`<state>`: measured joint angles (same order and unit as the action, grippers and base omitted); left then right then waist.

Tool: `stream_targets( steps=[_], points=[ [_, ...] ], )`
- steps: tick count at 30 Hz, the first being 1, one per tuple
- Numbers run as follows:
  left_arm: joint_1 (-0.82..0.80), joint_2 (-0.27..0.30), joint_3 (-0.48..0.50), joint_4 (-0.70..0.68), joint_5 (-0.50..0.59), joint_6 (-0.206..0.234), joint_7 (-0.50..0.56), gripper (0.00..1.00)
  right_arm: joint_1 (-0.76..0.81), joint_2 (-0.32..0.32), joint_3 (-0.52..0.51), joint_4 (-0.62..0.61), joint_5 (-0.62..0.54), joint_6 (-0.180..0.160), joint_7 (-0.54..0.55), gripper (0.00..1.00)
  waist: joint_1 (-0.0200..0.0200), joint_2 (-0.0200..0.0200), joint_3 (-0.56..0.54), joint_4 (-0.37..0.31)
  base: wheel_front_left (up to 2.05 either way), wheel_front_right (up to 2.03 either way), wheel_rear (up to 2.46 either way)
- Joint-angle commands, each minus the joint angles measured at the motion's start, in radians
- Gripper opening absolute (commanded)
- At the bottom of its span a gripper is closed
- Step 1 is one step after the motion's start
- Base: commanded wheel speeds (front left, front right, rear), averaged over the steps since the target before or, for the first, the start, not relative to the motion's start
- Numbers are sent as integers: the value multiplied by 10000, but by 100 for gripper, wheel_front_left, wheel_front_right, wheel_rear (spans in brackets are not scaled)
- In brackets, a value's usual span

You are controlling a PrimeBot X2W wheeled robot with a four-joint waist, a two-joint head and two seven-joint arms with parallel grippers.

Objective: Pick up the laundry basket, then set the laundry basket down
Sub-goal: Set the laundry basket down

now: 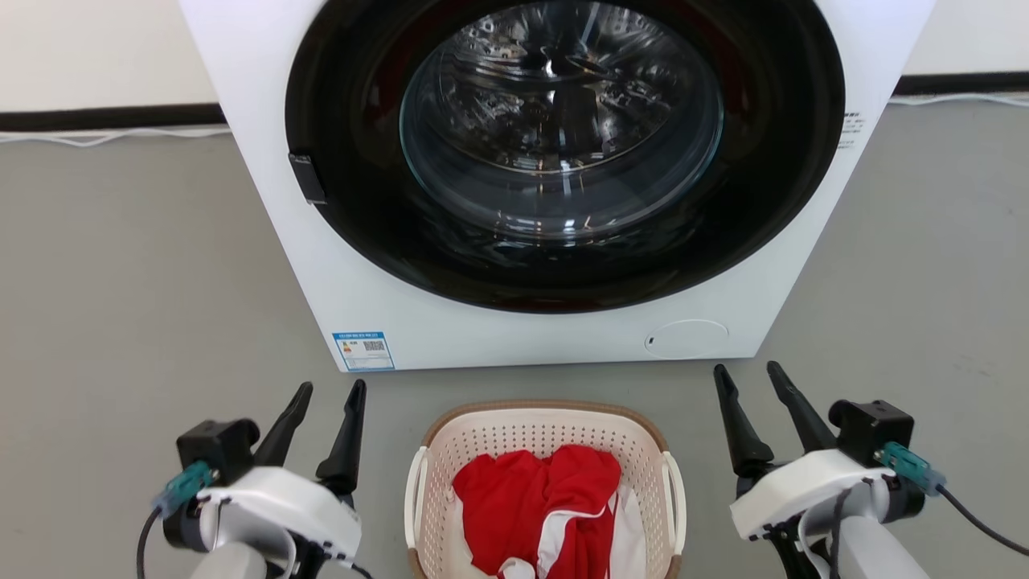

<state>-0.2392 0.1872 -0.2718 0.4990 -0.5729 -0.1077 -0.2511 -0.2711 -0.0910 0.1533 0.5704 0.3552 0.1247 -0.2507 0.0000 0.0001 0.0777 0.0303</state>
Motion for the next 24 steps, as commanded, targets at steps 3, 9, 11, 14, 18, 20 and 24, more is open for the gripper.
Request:
stream_targets(
  steps=[3, 9, 11, 14, 18, 20, 24],
  points=[
    [419, 35, 848, -970, 489, -99, -106, 100, 299, 30, -105, -765, -294, 60, -110, 100, 0, -1, -190, -5, 0, 0, 0],
    [1162, -328, 1461, -1655, 1080, -146, -107, 100, 794, 80, -456, -1503, -583, 60, -110, 100, 0, -1, -371, 26, 0, 0, 0],
    [1317, -447, 1584, -1757, 1253, -163, -107, 100, 896, 89, -505, -1646, -650, 60, -110, 100, 0, -1, -415, 39, 0, 0, 0],
    [1473, -590, 1734, -1861, 1507, -183, -107, 100, 1015, 94, -601, -1762, -714, 60, -110, 100, 0, -1, -475, 67, 0, 0, 0],
    [1568, -724, 1849, -1896, 1747, -204, -107, 100, 1103, 98, -715, -1817, -767, 60, -110, 100, 0, -1, -516, 104, 0, 0, 0],
    [1577, -769, 1901, -1897, 1811, -212, -107, 100, 1125, 102, -749, -1821, -788, 60, -110, 100, 0, -1, -526, 113, 0, 0, 0],
    [1576, -827, 1972, -1892, 1853, -220, -107, 100, 1124, 110, -780, -1819, -811, 60, -111, 100, 0, -1, -513, 111, 0, 0, 0]
  ],
)
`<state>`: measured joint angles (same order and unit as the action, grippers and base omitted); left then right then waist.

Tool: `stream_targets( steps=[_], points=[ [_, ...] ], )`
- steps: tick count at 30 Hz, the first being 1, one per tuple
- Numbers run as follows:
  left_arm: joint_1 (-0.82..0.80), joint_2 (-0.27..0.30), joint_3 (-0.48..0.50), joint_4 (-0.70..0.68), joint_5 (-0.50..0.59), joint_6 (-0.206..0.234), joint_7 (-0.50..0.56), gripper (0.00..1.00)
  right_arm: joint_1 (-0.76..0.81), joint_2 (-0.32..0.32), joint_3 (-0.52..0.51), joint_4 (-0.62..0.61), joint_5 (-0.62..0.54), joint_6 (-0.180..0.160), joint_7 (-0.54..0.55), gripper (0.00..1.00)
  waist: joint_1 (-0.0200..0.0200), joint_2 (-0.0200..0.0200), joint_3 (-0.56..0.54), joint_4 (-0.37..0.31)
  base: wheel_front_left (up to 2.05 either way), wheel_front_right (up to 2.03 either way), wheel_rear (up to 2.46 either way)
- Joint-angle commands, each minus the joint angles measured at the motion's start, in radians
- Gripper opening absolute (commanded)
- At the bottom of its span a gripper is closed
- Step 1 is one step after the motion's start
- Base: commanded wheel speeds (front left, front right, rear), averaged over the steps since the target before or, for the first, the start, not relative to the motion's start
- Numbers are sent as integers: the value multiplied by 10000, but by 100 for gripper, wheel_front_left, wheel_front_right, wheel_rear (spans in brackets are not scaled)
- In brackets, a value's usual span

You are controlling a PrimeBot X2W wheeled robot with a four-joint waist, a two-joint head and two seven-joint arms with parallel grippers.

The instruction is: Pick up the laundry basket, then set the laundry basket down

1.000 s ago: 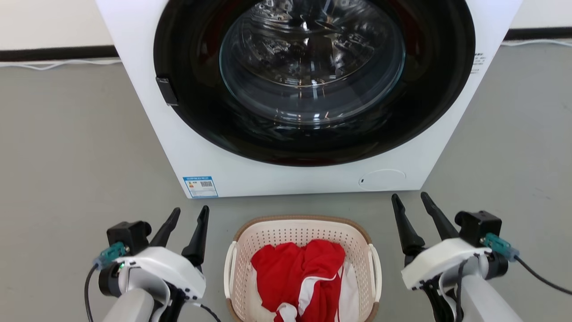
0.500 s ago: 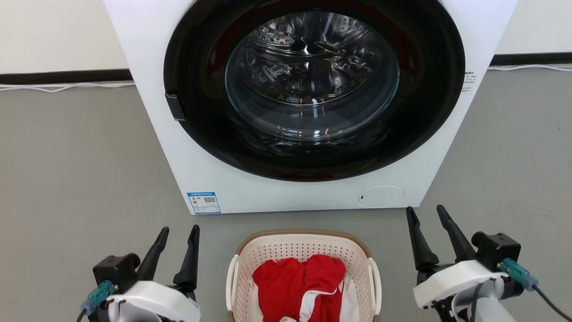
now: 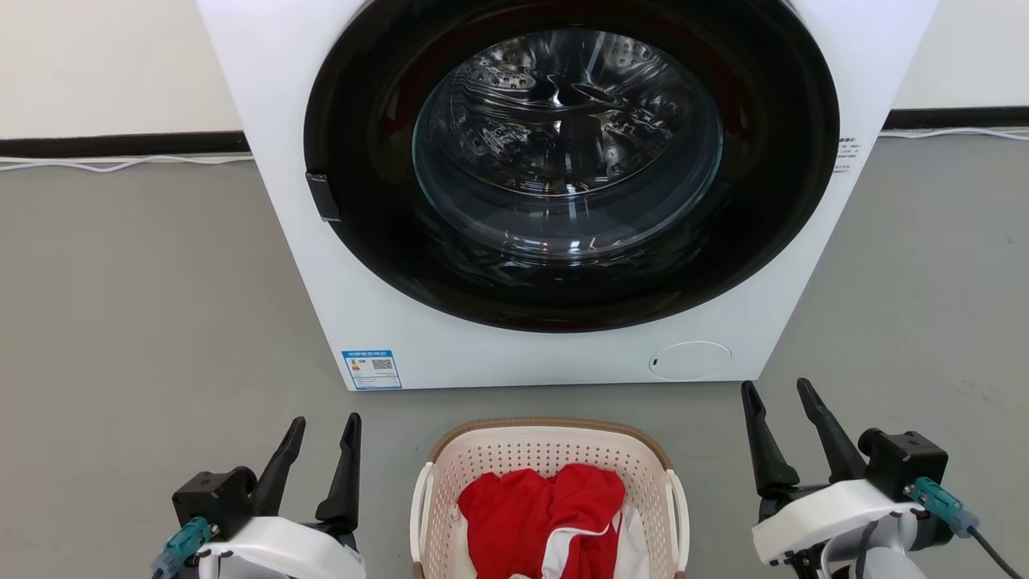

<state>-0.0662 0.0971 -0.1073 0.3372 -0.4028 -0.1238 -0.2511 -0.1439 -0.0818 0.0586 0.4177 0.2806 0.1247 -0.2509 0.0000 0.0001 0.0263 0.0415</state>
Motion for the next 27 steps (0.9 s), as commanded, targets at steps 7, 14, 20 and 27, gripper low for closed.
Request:
stream_targets(
  steps=[7, 14, 20, 27],
  points=[
    [-235, 25, 282, -276, 149, -66, -107, 100, -185, 49, 147, -243, -92, 60, -109, 100, 0, -1, 70, -20, 0, 0, 0],
    [-267, 49, 230, -250, 110, -67, -107, 100, -220, 68, 138, -203, -106, 60, -109, 100, 0, -1, 81, -49, 0, 0, 0],
    [-276, 55, 193, -236, 72, -68, -107, 100, -225, 96, 120, -175, -122, 60, -109, 100, 0, -1, 84, -50, 0, 0, 0],
    [113, -87, -181, 329, -125, -6, 52, 0, 115, 133, -93, 310, -52, -13, 23, 0, 0, -1, 89, -46, 0, 0, 0]
  ],
)
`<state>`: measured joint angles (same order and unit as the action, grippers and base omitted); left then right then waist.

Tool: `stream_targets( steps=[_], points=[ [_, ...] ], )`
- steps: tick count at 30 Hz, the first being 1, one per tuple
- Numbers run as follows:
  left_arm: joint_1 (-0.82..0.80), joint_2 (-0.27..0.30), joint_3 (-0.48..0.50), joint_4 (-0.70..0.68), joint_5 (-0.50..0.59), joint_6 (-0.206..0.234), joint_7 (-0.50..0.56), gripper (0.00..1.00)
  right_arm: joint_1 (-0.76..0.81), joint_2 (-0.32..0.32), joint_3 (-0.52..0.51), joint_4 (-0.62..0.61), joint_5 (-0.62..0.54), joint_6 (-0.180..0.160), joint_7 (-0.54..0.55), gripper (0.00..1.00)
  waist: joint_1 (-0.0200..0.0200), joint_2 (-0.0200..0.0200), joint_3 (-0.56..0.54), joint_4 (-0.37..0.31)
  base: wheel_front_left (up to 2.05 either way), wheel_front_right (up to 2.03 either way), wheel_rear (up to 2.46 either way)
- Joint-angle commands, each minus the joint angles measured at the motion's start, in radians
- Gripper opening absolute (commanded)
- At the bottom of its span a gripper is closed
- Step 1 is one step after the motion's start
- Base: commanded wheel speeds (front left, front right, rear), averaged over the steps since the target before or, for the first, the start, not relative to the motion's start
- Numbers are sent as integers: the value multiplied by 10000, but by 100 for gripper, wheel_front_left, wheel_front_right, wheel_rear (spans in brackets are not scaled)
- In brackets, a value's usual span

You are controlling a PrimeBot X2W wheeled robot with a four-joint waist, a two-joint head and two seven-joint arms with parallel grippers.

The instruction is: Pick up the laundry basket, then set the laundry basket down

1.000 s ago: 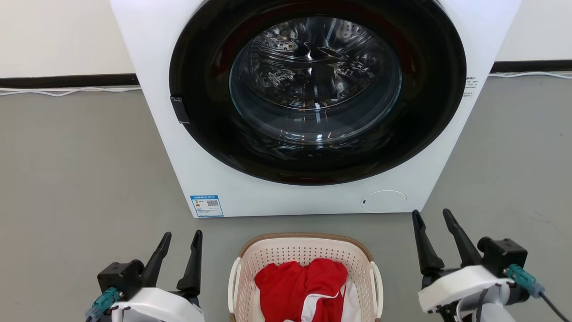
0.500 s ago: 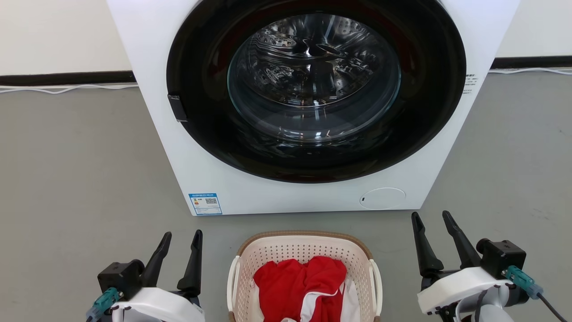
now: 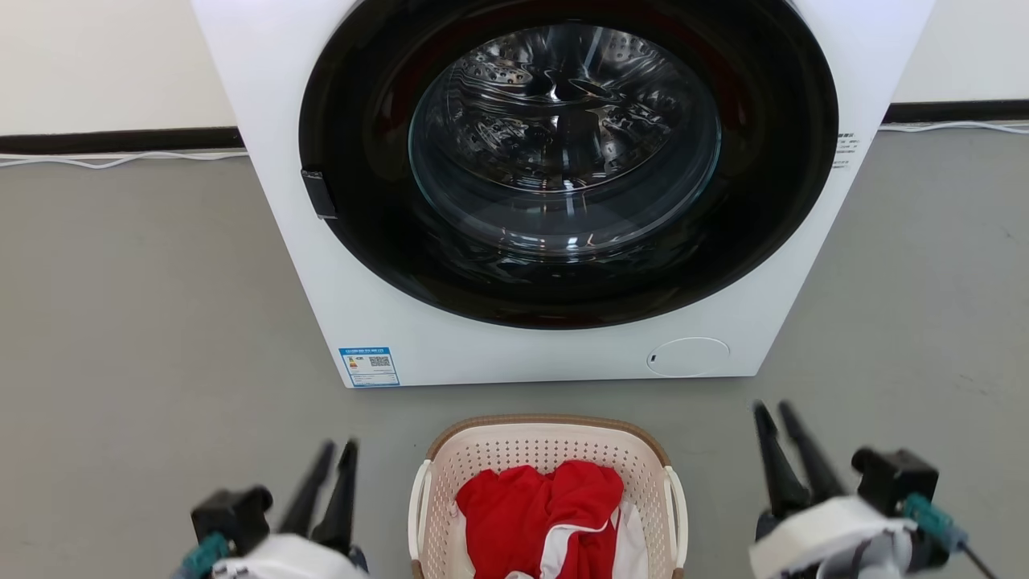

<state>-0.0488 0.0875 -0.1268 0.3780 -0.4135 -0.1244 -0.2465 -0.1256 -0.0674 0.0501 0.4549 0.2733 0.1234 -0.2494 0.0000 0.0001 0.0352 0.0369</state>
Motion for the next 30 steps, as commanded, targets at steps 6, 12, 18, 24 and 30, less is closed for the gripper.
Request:
stream_targets(
  steps=[6, 12, 18, 24, 30],
  points=[
    [-78, -7, 125, -151, -600, -3, 174, 0, -62, -2, -109, -155, 659, 4, 205, 0, 22, -1, -36, -18, 0, 0, 0],
    [-104, -23, 236, -204, -1174, -6, 344, 0, -41, 6, -176, -257, 1299, 7, 368, 0, 2, -1, -35, -36, 0, 0, 0],
    [-131, -36, 331, -250, -1656, -9, 488, 0, -32, 14, -237, -341, 1837, 10, 509, 0, 1, -1, -45, -51, 0, 0, 0],
    [-158, -53, 444, -308, -2228, -12, 659, 0, -20, 22, -312, -440, 2476, 14, 679, 0, 1, -1, -60, -68, 0, 0, 0],
    [-184, -70, 559, -368, -2805, -15, 831, 0, -8, 31, -390, -538, 3121, 17, 852, 0, 1, -1, -76, -86, 0, 0, 0]
  ],
)
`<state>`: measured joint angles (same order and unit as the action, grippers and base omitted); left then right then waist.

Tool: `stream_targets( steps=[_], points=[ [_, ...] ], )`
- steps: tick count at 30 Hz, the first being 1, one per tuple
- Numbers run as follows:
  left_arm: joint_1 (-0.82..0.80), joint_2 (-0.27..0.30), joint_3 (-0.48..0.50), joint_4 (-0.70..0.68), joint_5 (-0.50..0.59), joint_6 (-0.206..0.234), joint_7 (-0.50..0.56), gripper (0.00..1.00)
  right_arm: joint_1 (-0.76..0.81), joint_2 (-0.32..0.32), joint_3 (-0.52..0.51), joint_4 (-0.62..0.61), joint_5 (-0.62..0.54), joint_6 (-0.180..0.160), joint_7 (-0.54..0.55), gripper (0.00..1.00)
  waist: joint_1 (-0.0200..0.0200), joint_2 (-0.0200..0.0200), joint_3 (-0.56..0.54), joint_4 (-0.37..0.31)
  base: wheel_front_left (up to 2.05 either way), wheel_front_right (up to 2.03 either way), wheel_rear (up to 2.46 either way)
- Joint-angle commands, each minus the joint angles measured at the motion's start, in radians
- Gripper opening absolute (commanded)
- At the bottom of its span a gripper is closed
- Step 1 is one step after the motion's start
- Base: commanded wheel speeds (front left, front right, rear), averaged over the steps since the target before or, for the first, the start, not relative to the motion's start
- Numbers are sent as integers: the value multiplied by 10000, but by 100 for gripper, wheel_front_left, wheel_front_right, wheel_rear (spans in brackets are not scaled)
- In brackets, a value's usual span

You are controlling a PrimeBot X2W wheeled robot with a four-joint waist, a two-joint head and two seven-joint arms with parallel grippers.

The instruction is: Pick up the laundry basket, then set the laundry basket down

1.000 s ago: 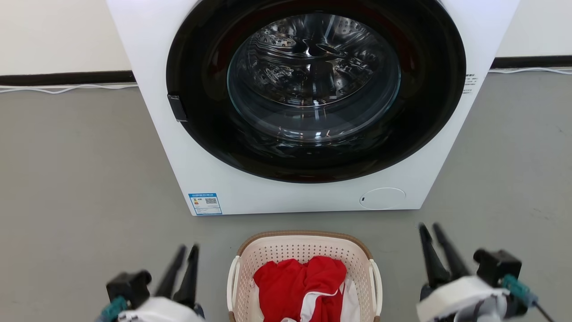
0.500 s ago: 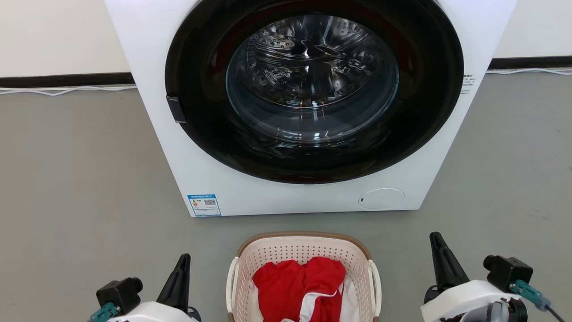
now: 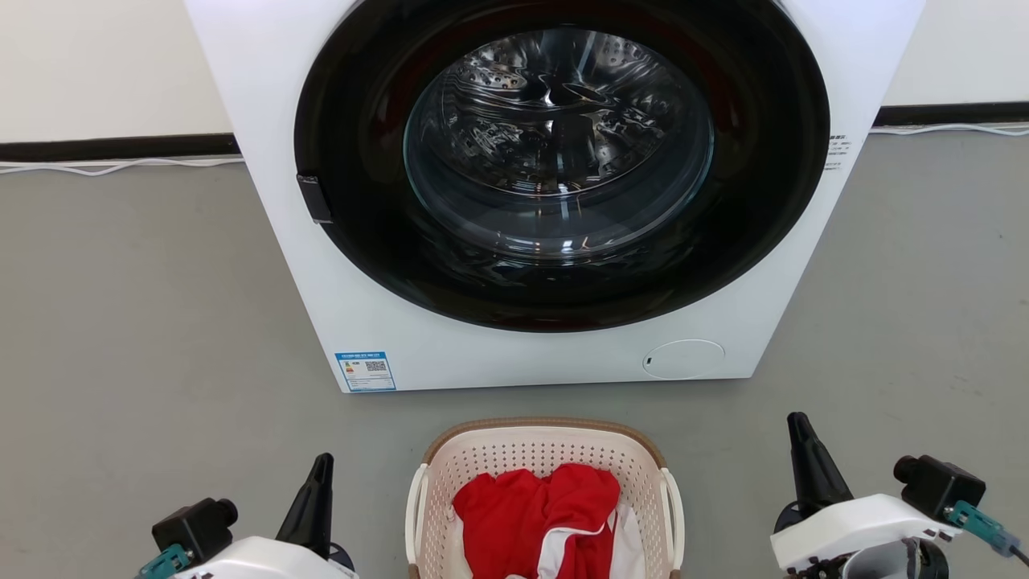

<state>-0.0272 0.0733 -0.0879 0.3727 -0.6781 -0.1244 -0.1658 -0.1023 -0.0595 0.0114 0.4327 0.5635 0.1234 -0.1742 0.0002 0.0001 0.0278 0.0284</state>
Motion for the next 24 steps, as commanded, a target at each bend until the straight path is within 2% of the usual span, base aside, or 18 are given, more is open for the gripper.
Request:
stream_targets(
  steps=[1, 24],
  points=[
    [-404, 69, 189, -324, -255, -15, 53, 0, -239, -46, -15, -332, 327, 18, 129, 0, -1, -1, -4, -5, 0, 0, 0],
    [-502, 2, 628, -554, -2452, -27, 713, 0, -195, -12, -317, -708, 2780, 31, 796, 0, -1, -1, -63, -72, 0, 0, 0]
  ],
)
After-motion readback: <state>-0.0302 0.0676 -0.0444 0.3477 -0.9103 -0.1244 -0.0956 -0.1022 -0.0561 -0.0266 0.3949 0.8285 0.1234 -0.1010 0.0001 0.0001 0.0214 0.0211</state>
